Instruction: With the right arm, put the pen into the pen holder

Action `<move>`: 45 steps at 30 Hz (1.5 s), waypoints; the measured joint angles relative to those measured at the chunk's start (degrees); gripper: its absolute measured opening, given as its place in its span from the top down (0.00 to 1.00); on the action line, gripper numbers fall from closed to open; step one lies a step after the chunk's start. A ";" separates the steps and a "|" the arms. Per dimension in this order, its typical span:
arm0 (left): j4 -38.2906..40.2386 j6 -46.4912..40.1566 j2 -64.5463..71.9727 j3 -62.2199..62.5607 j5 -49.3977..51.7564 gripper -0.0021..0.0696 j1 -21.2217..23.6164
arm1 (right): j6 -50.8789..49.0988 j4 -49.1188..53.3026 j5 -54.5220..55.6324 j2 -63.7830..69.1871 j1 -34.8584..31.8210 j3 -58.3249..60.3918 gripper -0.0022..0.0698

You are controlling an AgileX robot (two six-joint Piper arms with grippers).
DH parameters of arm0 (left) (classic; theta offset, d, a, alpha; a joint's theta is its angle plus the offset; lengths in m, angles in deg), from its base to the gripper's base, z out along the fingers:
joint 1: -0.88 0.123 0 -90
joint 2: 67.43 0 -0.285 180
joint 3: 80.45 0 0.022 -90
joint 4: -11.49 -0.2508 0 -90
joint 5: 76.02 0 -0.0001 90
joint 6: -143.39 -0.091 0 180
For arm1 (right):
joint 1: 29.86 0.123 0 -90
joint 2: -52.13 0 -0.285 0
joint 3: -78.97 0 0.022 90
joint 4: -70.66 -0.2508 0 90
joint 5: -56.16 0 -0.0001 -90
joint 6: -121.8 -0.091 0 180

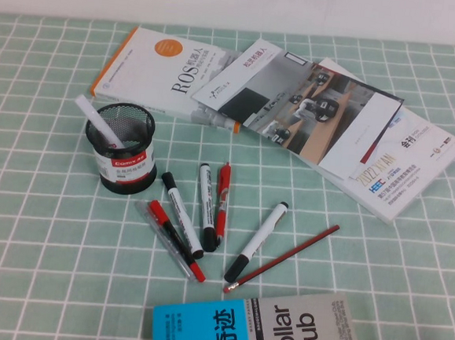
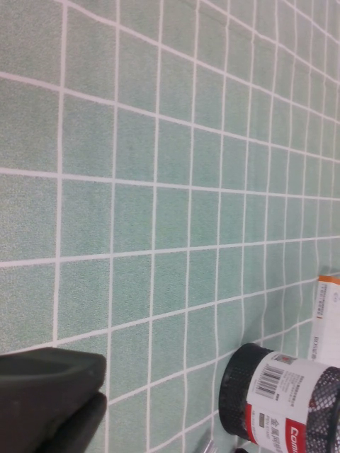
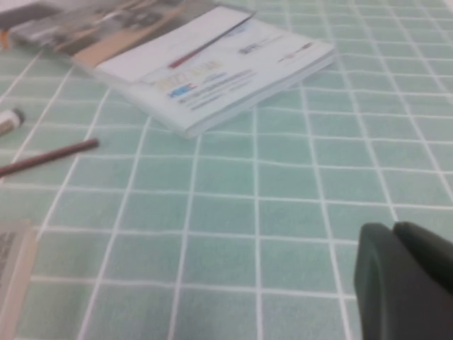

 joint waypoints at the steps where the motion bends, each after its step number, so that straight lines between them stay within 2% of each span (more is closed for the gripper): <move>1: 0.00 0.00 0.00 0.00 0.00 0.98 0.00 | 2.85 -1.98 -0.32 0.00 -0.11 0.09 1.00; 5: 0.00 0.00 0.00 0.00 0.00 0.98 0.00 | 7.04 -8.23 -0.69 0.00 -0.48 0.09 1.00; 8: 0.00 0.00 0.00 0.00 0.00 0.98 0.00 | 7.40 -13.94 -0.69 0.00 -0.48 0.09 1.00; 13: 0.00 0.00 0.00 0.00 0.00 0.98 0.00 | 7.40 -17.99 -0.69 0.00 -0.48 0.09 1.00; 45: 0.00 0.00 0.00 0.00 0.00 0.98 0.00 | 7.40 -18.63 -0.69 0.00 -0.48 0.09 1.00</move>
